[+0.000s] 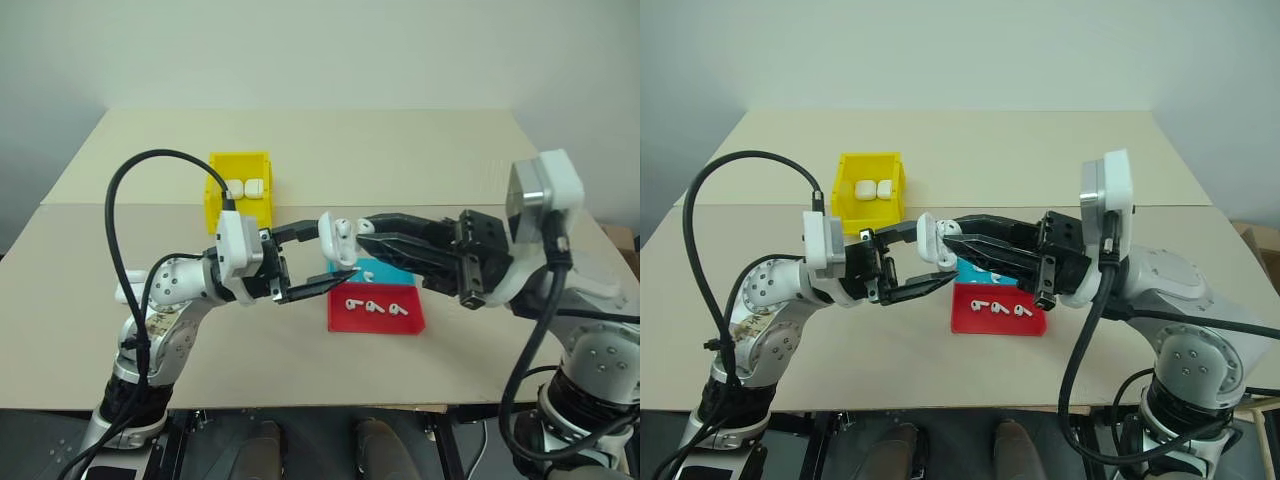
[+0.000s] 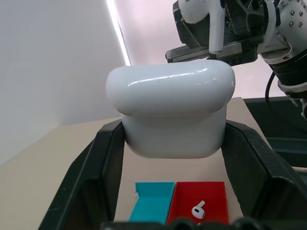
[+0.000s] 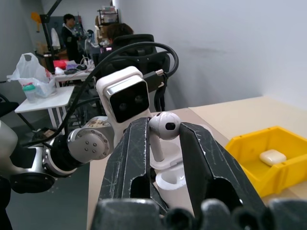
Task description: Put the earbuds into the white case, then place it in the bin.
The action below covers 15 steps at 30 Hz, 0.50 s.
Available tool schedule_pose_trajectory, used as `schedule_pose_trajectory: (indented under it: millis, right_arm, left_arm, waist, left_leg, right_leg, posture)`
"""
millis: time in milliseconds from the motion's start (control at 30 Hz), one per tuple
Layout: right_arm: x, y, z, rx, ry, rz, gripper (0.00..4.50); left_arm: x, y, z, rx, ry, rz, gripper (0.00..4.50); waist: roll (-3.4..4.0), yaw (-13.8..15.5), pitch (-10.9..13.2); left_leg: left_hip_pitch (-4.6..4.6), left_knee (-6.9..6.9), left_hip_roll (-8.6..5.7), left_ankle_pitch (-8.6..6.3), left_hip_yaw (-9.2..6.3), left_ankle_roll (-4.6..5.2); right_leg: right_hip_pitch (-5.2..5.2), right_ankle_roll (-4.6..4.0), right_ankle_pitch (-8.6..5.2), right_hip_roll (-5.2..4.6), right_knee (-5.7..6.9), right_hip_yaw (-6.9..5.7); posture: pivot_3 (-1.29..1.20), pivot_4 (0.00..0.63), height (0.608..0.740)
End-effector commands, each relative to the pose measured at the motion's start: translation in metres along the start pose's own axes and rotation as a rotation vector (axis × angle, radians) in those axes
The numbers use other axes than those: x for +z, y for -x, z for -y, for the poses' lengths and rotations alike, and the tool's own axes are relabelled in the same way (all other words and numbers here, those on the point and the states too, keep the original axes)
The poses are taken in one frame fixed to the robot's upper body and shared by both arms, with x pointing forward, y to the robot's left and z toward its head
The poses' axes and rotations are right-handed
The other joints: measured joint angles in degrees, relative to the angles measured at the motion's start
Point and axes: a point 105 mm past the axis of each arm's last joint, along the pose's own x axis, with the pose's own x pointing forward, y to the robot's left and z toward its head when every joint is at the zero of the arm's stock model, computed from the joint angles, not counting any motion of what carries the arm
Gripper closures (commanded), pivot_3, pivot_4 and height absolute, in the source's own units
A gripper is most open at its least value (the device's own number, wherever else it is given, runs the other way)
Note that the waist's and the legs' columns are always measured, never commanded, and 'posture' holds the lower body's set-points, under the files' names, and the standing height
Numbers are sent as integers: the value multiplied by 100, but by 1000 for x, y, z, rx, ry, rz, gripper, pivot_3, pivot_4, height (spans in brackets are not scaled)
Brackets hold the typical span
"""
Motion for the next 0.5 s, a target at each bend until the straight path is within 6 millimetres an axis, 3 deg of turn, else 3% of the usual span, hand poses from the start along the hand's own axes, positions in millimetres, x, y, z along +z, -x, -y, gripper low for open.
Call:
schedule_pose_trajectory:
  millis: [33,500]
  right_arm:
    - [2,-2,-2,3,32,14,3412]
    - [-12,-2,4,-43,62,-34,3412]
  left_arm:
    - [8,-2,1,-2,-36,33,1736]
    - [6,-5,3,-5,-44,47,1736]
  waist:
    - [0,2,0]
    - [0,6,0]
  left_leg:
    - [-1,0,0,0,0,0]
    - [-2,0,0,0,0,0]
  right_leg:
    - [-1,0,0,0,0,0]
    - [0,0,0,0,-3,0]
  posture:
    - [0,150,740]
    - [0,150,740]
